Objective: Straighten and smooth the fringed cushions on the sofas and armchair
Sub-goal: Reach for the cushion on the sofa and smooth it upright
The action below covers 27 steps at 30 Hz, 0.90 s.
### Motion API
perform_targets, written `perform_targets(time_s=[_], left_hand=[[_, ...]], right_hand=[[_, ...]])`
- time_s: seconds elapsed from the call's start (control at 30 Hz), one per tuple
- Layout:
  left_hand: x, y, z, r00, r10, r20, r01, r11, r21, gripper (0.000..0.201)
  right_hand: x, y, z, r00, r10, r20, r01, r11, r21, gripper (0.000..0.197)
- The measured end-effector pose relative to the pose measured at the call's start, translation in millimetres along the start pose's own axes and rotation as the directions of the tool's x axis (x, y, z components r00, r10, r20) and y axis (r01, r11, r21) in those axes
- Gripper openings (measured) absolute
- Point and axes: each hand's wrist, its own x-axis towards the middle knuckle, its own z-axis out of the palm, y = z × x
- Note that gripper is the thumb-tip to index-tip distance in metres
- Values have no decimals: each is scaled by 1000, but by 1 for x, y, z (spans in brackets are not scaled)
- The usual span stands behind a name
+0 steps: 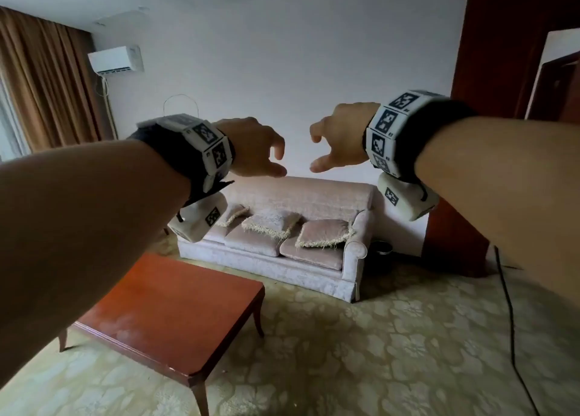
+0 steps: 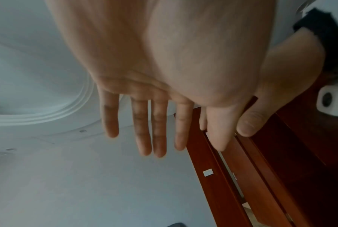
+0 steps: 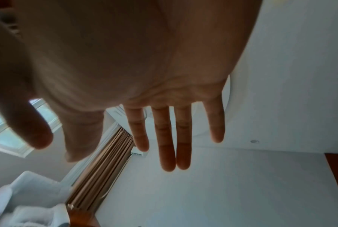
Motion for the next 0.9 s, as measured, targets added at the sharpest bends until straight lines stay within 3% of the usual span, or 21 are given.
perform_targets(time_s=[0.07, 0.2, 0.43, 0.77, 0.9], left_hand=[[12, 7, 3, 999, 24, 46, -24, 1000, -11, 45], [41, 27, 21, 987, 78, 143, -69, 995, -67, 43], [132, 36, 81, 972, 130, 196, -112, 989, -101, 42], [342, 19, 211, 939, 234, 251, -190, 964, -185, 44], [426, 11, 246, 940, 249, 232, -210, 961, -181, 46]], right_hand=[[2, 11, 6, 1000, 1, 25, 0, 999, -53, 66], [16, 32, 35, 995, -16, 100, 16, 1000, 0, 60], [78, 72, 108, 983, -42, 179, 34, 998, 47, 56], [256, 138, 257, 945, -17, 326, 5, 999, 37, 56], [324, 166, 299, 949, -9, 315, -12, 998, 66, 55]])
